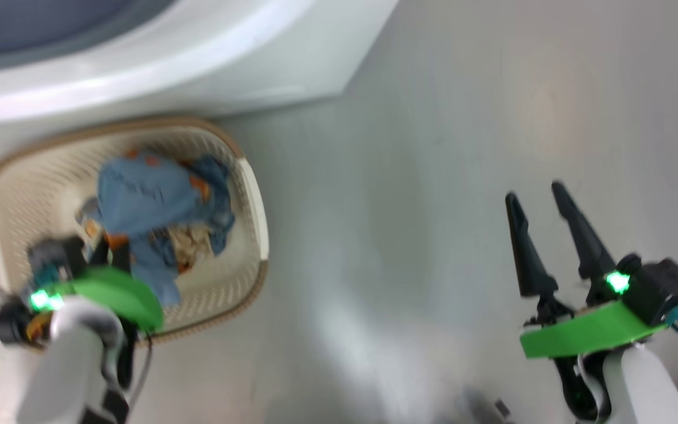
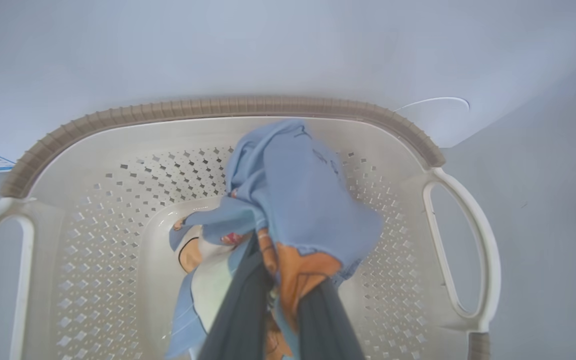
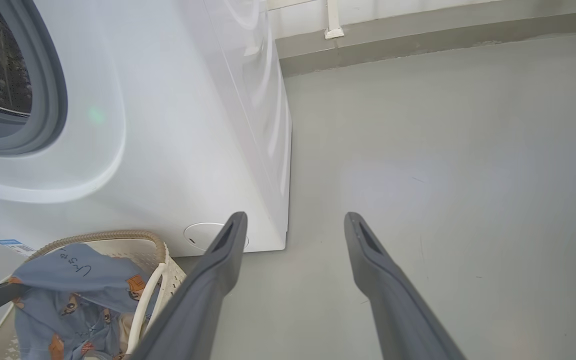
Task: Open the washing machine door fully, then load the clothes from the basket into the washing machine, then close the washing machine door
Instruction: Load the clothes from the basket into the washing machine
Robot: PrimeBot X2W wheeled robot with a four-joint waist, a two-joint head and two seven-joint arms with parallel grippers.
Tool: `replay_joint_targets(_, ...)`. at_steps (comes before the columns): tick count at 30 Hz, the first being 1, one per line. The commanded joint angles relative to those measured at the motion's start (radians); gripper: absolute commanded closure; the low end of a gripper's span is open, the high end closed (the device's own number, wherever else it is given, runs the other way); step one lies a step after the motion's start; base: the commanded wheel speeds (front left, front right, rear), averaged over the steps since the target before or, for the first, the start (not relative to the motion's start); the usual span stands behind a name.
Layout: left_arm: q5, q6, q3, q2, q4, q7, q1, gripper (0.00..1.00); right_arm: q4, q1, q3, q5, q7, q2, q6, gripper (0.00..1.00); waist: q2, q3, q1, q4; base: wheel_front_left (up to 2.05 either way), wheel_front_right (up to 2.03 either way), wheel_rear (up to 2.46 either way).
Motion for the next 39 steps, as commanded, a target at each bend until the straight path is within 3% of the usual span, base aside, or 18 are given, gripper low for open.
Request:
replay_joint_targets(1,0.022,0.010,0.042,0.013,-0.062,-0.006,0.091,1.00,-0.007,0.059,0.026,0.010,-0.005,-0.009,0.002,0.00,-0.0001,-0.198,0.0001,0.061,0.00,0.00,0.00)
replay_joint_targets(12,0.087,0.004,0.116,-0.058,-0.346,-0.006,0.404,1.00,0.038,0.184,0.038,0.027,-0.005,-0.019,0.002,0.00,-0.0001,-0.450,0.0001,0.100,0.00,0.00,0.00)
replay_joint_targets(23,0.094,0.014,0.142,-0.081,-0.608,-0.006,0.642,1.00,0.059,0.304,0.042,0.030,-0.005,-0.039,0.002,0.00,-0.0001,-0.656,0.0001,0.141,0.00,0.00,0.00)
replay_joint_targets(32,0.087,0.060,0.118,-0.082,-0.746,-0.006,0.732,1.00,0.055,0.348,0.047,0.035,-0.005,-0.040,0.002,0.00,-0.0001,-0.737,0.0001,0.165,0.00,0.00,0.00)
replay_joint_targets(39,0.098,0.062,0.137,-0.082,-0.797,-0.006,0.786,1.00,0.054,0.366,0.049,0.040,-0.005,-0.045,0.002,0.00,-0.0001,-0.766,0.0001,0.171,0.00,0.00,0.00)
